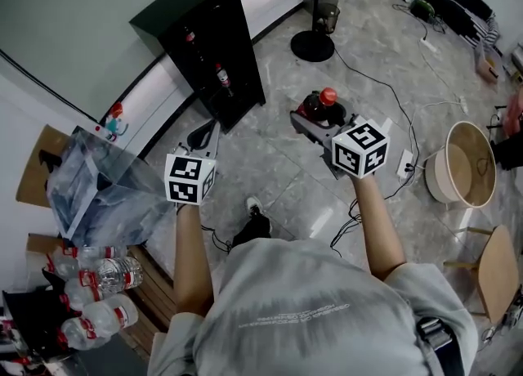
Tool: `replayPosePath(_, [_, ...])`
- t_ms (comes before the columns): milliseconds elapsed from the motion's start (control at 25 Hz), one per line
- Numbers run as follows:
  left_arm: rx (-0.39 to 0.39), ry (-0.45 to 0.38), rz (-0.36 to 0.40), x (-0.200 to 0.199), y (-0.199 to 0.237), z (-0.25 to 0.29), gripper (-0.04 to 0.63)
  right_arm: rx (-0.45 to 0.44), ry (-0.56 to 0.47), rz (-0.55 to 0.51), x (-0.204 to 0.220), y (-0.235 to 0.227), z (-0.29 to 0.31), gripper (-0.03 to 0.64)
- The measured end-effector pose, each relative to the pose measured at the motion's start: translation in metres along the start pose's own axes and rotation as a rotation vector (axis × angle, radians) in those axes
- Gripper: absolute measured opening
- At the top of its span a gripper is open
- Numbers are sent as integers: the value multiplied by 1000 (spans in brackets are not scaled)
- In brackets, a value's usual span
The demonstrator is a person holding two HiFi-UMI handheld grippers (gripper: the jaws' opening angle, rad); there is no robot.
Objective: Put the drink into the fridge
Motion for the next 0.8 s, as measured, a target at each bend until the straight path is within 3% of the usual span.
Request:
replayPosePath(320, [37, 20, -43, 15, 50, 61, 17, 31, 42, 34, 5, -36, 50, 304])
replayPosePath(800, [59, 40, -78, 10, 190, 181, 17, 54, 77, 34, -32, -99, 197, 304])
Point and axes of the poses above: the fingertips, and each gripper's own axes: z forward along the fingers, y to its left, x out of its underside, the point moved 10 cm from there along -z, backward along the fingers, and after that the axes turned 3 degrees about y, right-handed, at the moved point
